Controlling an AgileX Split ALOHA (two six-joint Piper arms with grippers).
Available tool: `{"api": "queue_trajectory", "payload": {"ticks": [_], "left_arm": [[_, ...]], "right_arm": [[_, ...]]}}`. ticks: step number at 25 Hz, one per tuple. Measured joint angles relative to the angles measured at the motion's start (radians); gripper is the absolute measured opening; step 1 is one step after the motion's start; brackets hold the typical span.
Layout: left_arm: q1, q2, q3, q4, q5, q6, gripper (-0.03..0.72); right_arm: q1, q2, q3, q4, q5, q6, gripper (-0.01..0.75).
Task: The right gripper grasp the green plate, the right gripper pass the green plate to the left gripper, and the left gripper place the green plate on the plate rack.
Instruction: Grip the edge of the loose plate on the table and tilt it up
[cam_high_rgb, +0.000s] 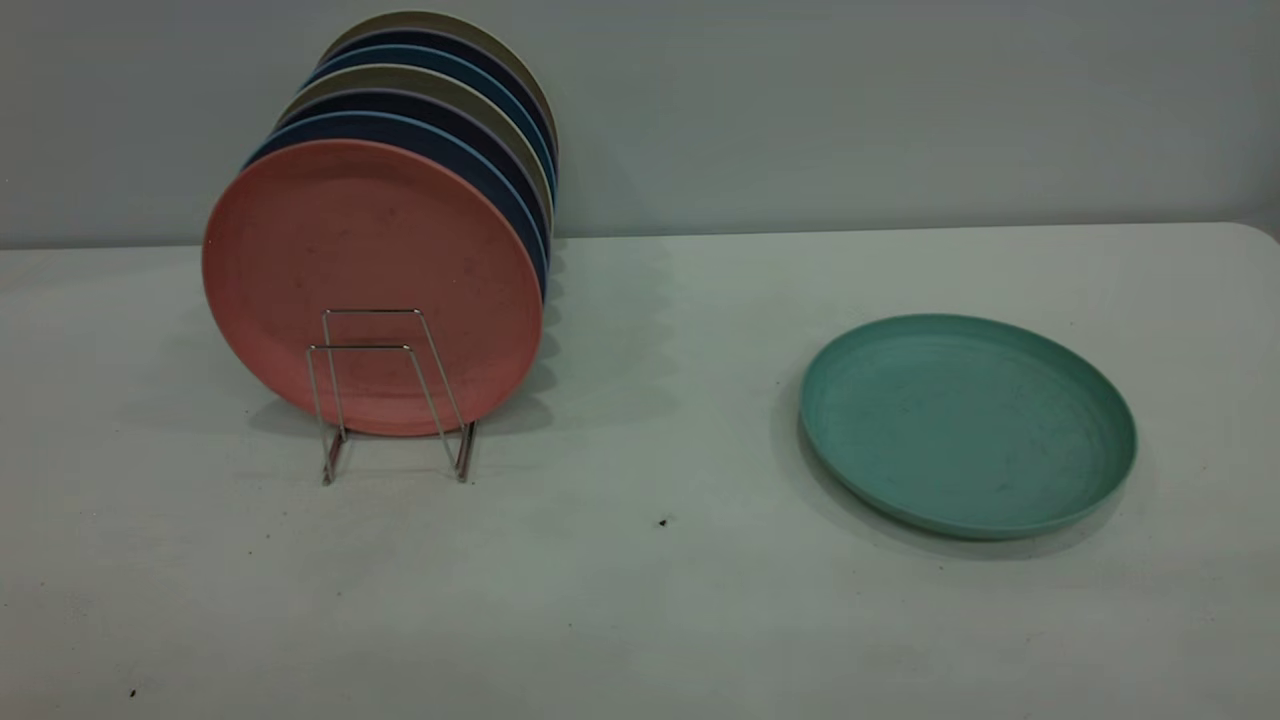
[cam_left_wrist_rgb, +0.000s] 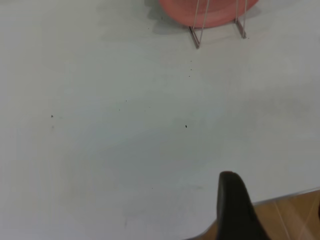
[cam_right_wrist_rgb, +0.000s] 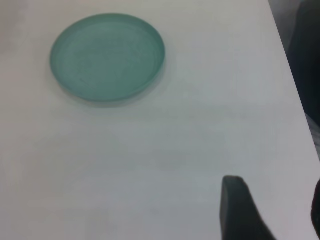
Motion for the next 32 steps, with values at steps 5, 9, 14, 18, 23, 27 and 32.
{"api": "queue_trajectory", "payload": {"ticks": [5,9,14,18,23,27,32], "left_arm": [[0.0,0.0,0.0,0.0,0.0,0.0,0.43],[0.0,0.0,0.0,0.0,0.0,0.0,0.43],[0.0,0.0,0.0,0.0,0.0,0.0,0.43],[0.0,0.0,0.0,0.0,0.0,0.0,0.43],[0.0,0.0,0.0,0.0,-0.003,0.0,0.43],[0.0,0.0,-0.001,0.017,-0.009,-0.033,0.431],[0.0,0.07,-0.058,0.066,-0.035,-0.165,0.473]], "right_arm": [[0.0,0.0,0.0,0.0,0.0,0.0,0.365],[0.0,0.0,0.0,0.0,0.0,0.0,0.365],[0.0,0.0,0.0,0.0,0.0,0.0,0.365],[0.0,0.0,0.0,0.0,0.0,0.0,0.365],[0.0,0.0,0.0,0.005,0.0,0.0,0.365],[0.0,0.0,0.0,0.015,0.0,0.004,0.365],[0.0,0.081,-0.002,0.046,-0.012,0.017,0.398]]}}
